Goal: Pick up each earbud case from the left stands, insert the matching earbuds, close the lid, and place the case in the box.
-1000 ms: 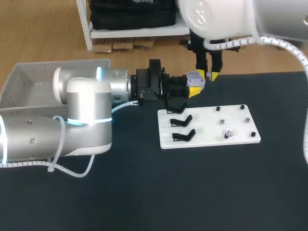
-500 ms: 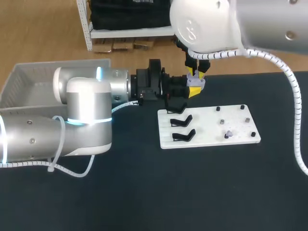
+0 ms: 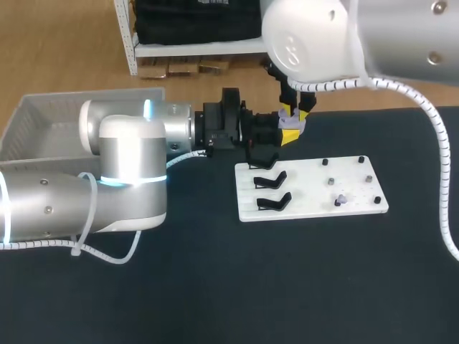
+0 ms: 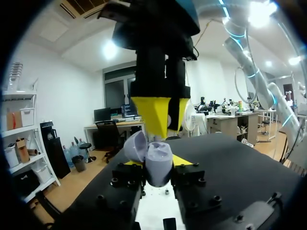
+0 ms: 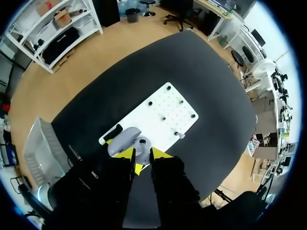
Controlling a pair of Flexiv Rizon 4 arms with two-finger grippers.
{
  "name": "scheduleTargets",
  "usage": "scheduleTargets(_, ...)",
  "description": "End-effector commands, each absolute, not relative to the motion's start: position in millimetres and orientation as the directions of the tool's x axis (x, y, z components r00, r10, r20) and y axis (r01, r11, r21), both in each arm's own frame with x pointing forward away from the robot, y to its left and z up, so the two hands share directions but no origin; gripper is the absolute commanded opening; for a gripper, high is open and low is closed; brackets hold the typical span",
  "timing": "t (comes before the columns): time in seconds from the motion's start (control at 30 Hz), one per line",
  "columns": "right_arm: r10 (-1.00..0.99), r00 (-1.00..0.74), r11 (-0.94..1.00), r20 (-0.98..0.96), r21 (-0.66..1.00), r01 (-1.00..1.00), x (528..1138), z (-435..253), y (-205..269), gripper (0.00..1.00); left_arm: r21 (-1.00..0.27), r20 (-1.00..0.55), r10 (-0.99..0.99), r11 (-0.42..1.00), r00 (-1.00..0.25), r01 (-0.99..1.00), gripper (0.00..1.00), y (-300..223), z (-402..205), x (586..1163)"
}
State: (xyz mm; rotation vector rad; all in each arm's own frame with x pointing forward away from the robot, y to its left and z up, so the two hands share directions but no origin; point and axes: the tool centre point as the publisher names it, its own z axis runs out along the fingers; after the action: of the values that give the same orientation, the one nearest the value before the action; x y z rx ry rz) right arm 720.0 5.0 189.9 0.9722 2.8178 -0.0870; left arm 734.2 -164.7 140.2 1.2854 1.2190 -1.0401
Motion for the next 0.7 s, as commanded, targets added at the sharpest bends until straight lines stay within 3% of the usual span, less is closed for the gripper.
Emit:
scheduleTargets(0.03,0.607,-0.777,0.787,-0.165,-0.005,0.616,723.0,186.9,6.5,0.00,0.120,-0.989,0.089,0.060,0.115,0.991,0.00,-164.4,138.5,732.0)
scheduleTargets(0.7,0.605,-0.784,0.790,-0.141,-0.015,0.613,724.7,174.6,6.7,0.00,0.120,-0.989,0.089,0.060,0.115,0.991,0.00,-164.4,138.5,732.0)
